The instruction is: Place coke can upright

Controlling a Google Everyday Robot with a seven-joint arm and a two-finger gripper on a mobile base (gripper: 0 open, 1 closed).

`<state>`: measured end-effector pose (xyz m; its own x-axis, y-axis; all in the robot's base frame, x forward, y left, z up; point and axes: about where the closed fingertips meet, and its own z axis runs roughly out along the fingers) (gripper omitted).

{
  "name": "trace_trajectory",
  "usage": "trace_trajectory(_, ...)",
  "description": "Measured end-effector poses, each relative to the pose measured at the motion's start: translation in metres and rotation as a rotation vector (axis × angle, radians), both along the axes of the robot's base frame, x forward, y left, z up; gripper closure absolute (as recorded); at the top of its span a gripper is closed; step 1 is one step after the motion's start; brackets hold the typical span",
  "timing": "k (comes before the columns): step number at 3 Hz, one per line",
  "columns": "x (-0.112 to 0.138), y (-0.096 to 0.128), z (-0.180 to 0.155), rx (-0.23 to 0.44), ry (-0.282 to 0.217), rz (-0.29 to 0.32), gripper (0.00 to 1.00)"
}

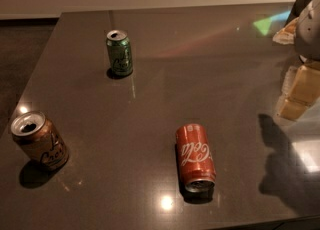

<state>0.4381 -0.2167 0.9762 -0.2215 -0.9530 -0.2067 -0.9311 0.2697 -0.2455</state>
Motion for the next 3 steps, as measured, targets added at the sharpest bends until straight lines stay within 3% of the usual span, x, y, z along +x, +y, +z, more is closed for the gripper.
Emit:
trace_trajectory(1, 0.001, 0.002, 0.000, 0.000, -0.001, 0.013, 0.00)
trace_trajectory(2, 0.004, 0.015, -0.002, -0.002, -0.005, 0.106, 0.00)
trace_trajectory(3, 0.004, 0.032, -0.004, -0.003, -0.014, 0.236, 0.00)
